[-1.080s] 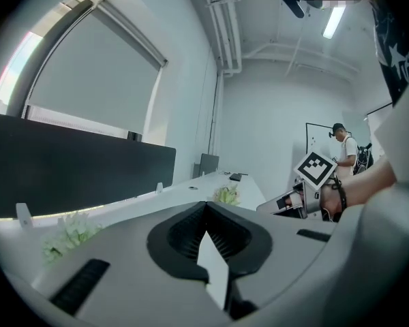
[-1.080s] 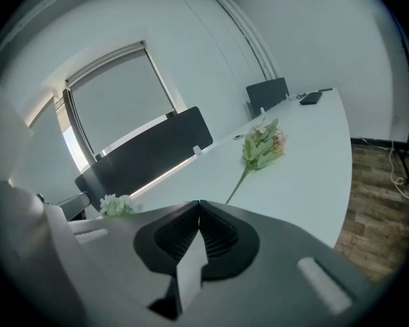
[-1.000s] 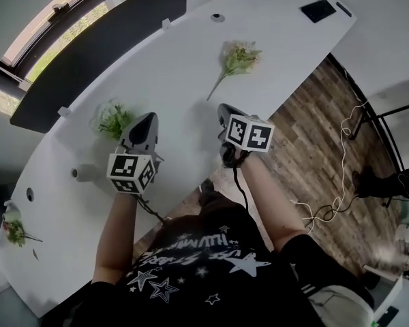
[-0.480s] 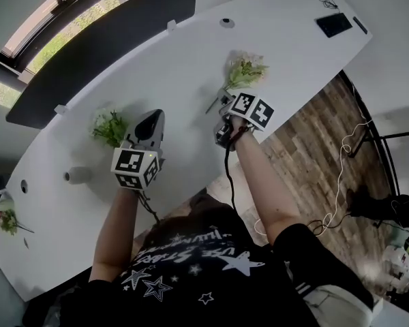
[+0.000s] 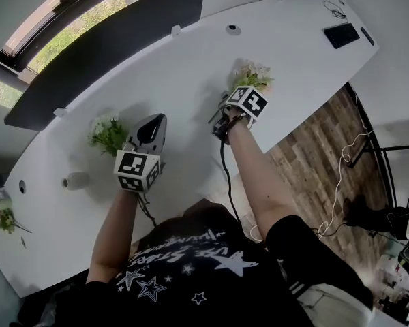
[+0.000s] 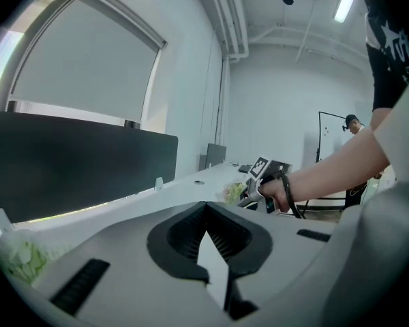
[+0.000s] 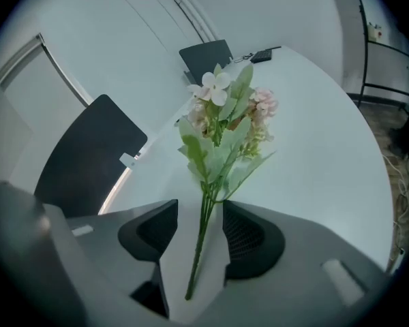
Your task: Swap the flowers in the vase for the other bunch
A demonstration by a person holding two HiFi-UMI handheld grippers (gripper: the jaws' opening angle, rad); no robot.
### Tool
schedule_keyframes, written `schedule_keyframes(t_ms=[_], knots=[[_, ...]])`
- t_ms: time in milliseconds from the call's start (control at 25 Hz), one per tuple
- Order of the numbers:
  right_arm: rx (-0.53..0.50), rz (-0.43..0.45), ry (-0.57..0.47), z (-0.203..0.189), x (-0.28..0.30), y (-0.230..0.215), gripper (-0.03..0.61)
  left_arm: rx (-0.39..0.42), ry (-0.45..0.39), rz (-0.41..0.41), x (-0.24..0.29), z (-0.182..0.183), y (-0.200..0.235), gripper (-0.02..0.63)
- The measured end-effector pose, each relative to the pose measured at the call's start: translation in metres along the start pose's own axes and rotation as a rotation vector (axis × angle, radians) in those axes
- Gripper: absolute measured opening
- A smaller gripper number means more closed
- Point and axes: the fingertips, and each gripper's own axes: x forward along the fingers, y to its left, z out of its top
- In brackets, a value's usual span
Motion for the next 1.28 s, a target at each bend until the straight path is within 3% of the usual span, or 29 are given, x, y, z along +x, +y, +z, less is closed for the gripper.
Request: schedule_keyframes(t_ms=[240, 360, 520, 600, 840, 1280], knots=[[0.000, -0.106, -0.002, 0.006, 0.014, -0.013, 0.195, 0.013, 0.006, -0.021, 0.003, -0.003, 0.000, 0.008], [-0.010, -0.162, 0.008, 0.007, 0.014, -0.023, 0.120, 0.009, 0.018, -0.028, 0.004, -0.006, 0.000, 0.008], [-0.021, -0.160, 0.011, 0.007, 0.012, -0.026, 0.092, 0.007, 0.019, -0.037, 0.006, -0.006, -0.001, 0.008], [0.002, -0.118, 0.013, 0.006, 0.012, -0.024, 0.038, 0.004, 0.025, -0.043, 0.004, -0.005, -0.002, 0.008], [0.042, 0.066, 0.041, -0.002, 0.007, -0.002, 0.031, -0.005, 0.008, -0.022, -0.002, -0.004, 0.005, 0.008], [0.161, 0.485, 0.087, -0.046, -0.047, 0.067, 0.029, -0.029, -0.023, 0.001, -0.034, 0.002, -0.004, 0.008]])
